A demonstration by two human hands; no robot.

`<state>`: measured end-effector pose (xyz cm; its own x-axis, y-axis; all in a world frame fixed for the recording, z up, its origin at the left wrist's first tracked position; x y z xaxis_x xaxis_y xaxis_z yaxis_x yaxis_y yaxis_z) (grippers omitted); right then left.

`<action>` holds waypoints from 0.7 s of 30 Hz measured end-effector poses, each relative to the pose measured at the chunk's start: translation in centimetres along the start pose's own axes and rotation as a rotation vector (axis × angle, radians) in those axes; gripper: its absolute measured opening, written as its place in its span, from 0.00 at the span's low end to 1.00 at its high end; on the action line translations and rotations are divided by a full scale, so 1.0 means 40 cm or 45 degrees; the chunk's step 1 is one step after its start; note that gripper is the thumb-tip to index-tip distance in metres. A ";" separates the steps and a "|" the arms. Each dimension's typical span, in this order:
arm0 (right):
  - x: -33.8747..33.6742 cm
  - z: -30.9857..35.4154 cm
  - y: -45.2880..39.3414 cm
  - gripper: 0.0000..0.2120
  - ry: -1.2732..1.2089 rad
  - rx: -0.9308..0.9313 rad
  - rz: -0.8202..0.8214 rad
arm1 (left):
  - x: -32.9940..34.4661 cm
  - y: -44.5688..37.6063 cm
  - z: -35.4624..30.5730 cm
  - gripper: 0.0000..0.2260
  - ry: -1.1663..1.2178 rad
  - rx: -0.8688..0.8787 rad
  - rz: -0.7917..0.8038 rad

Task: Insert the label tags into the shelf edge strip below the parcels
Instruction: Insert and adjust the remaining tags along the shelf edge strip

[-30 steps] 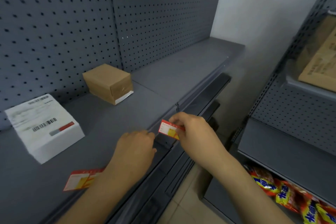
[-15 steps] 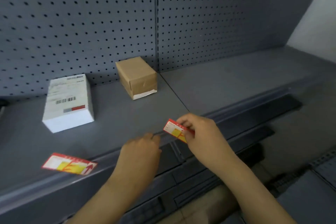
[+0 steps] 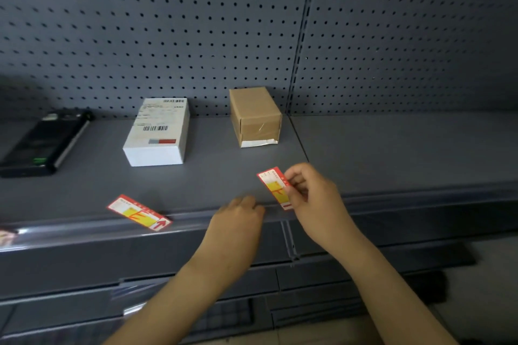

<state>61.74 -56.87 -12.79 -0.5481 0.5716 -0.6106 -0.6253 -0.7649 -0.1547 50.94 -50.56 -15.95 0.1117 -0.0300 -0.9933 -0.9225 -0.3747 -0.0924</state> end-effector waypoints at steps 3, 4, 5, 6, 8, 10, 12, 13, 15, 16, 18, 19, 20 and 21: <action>0.022 -0.008 -0.010 0.13 -0.015 -0.008 0.035 | 0.007 0.007 -0.008 0.12 -0.003 0.029 0.017; 0.029 -0.015 -0.012 0.13 -0.009 -0.002 0.039 | 0.007 0.009 -0.008 0.11 -0.013 0.029 0.022; 0.034 -0.022 -0.013 0.12 -0.005 0.006 0.034 | 0.007 0.010 -0.007 0.11 -0.018 0.030 0.022; 0.038 -0.029 -0.015 0.12 -0.006 0.015 0.024 | 0.006 0.009 -0.007 0.11 -0.017 0.032 0.018; 0.045 -0.032 -0.015 0.11 -0.020 0.015 0.018 | 0.004 0.008 -0.007 0.13 -0.008 0.037 0.010; 0.048 -0.024 -0.012 0.09 -0.053 -0.024 0.022 | 0.001 0.008 -0.009 0.13 -0.006 0.038 -0.001; 0.040 -0.014 -0.010 0.08 -0.132 -0.061 0.005 | 0.000 0.009 -0.011 0.14 -0.007 0.035 -0.005; 0.032 -0.010 -0.009 0.08 -0.177 -0.072 -0.016 | 0.003 0.010 -0.011 0.14 -0.015 0.031 0.003; 0.021 -0.003 -0.012 0.08 -0.211 -0.094 -0.045 | 0.008 0.011 -0.011 0.13 -0.038 0.018 0.016; 0.021 -0.001 -0.013 0.08 -0.193 -0.107 -0.038 | 0.009 0.011 -0.012 0.13 -0.045 0.014 0.020; 0.033 -0.006 -0.012 0.08 -0.097 -0.128 0.005 | 0.009 0.011 -0.012 0.14 -0.039 0.014 0.011; 0.040 -0.013 -0.009 0.08 -0.034 -0.126 0.027 | 0.008 0.011 -0.013 0.15 -0.036 0.016 -0.002; 0.045 -0.023 -0.007 0.08 0.024 -0.118 0.039 | 0.007 0.010 -0.014 0.15 -0.039 0.019 -0.011; 0.048 -0.033 -0.005 0.08 0.069 -0.112 0.042 | 0.007 0.010 -0.015 0.16 -0.042 0.022 -0.015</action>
<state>61.55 -56.01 -14.95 -0.5354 0.5308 -0.6570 -0.5549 -0.8075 -0.2001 50.85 -51.28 -16.22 0.1107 0.0051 -0.9938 -0.9276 -0.3584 -0.1052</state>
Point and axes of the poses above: each hand's wrist, its own y-axis away from the middle knuckle, its own x-axis out of the palm, z = x × y, the point moved 7 cm from there along -y, towards the middle knuckle, and after that the axes turned 7 degrees about x, right-handed, at the moved point
